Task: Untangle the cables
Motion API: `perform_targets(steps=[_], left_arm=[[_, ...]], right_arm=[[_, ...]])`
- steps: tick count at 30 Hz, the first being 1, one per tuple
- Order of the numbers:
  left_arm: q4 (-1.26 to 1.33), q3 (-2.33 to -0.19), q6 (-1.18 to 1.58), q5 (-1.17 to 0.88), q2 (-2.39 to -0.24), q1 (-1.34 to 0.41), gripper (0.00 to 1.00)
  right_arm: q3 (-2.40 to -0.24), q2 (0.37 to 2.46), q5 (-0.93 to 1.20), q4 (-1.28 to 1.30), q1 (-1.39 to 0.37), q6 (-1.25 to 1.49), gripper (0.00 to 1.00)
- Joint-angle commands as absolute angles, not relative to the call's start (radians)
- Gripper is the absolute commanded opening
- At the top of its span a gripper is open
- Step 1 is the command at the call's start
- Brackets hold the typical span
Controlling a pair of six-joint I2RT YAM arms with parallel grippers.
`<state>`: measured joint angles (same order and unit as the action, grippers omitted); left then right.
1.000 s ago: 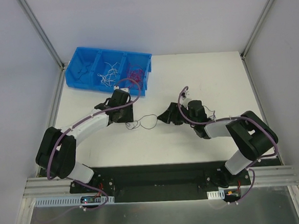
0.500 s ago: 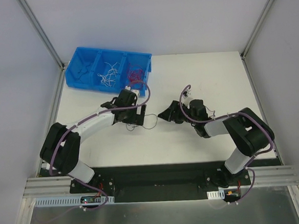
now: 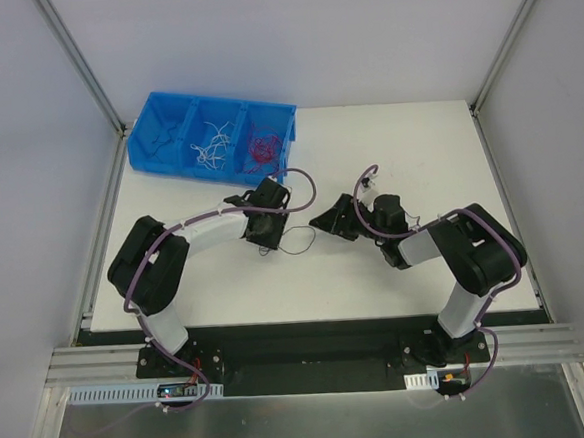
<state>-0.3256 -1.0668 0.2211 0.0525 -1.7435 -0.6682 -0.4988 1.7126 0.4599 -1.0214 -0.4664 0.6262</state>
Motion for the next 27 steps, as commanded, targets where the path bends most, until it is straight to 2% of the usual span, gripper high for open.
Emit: perform_targets(steps=[1, 4, 5, 11, 18, 27], left_arm=[[-0.348, -1.104, 0.204, 0.13, -1.714, -0.676, 0.27], [-0.351, -1.088, 0.189, 0.153, -1.66, -0.676, 0.04], [-0.35, -1.083, 0.178, 0.167, -1.635, -0.676, 0.0], [-0.357, -1.094, 0.121, 0.201, -1.496, -0.611, 0.0], [-0.402, -1.241, 0.184, 0.489, -1.45, -0.447, 0.0], [-0.413, -1.57, 0.391, 0.359, -1.626, -0.098, 0.0]], right_arm=[[-0.514, 1.735, 0.499, -1.115, -0.46, 0.65, 0.82], [-0.509, 1.729, 0.503, -1.118, -0.46, 0.65, 0.83], [-0.508, 1.724, 0.503, -1.118, -0.459, 0.649, 0.84], [-0.503, 1.718, 0.491, -1.115, -0.459, 0.65, 0.85], [-0.486, 1.678, 0.428, -1.063, -0.46, 0.631, 0.85], [-0.508, 1.661, 0.433, -1.005, -0.46, 0.598, 0.86]])
